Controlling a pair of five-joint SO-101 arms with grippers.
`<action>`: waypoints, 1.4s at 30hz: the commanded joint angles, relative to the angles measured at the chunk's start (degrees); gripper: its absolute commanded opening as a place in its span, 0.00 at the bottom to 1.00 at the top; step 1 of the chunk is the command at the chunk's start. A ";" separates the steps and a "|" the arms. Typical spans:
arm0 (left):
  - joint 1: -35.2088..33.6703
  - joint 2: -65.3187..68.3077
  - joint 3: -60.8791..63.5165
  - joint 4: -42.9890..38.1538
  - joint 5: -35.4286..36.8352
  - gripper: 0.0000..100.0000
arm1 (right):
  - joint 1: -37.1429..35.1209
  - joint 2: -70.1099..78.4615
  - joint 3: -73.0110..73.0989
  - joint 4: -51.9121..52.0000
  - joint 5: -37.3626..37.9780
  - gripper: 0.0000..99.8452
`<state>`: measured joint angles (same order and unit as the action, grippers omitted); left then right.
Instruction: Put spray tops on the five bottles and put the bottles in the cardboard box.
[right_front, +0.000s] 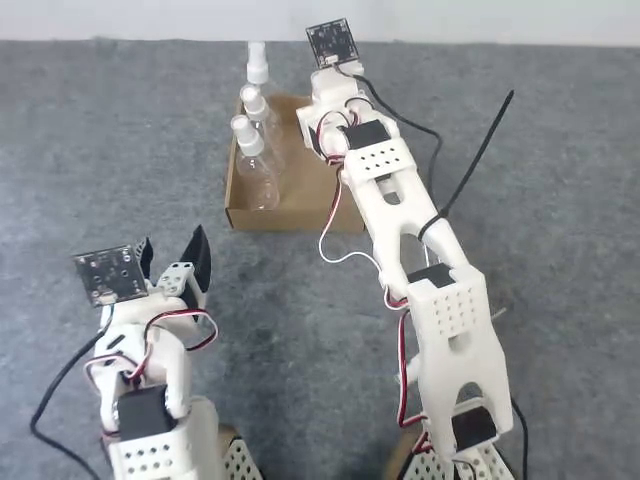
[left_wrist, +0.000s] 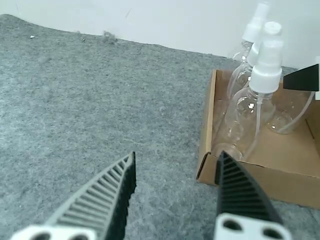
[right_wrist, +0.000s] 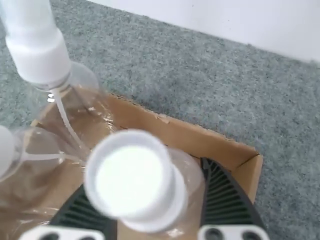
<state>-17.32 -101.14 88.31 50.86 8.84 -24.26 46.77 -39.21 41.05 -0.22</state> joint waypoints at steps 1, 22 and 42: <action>-0.09 -0.88 -0.48 -1.76 -0.62 0.24 | 0.84 -0.40 -2.11 0.66 0.18 0.09; -0.09 -0.88 0.13 -2.55 -0.62 0.24 | 0.66 1.80 -3.96 4.09 0.53 0.24; -0.09 -0.88 0.22 -2.64 -0.62 0.24 | 0.22 1.80 -10.37 9.71 0.44 0.32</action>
<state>-17.32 -101.14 89.01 49.89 8.84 -24.35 50.02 -43.87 48.09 -0.13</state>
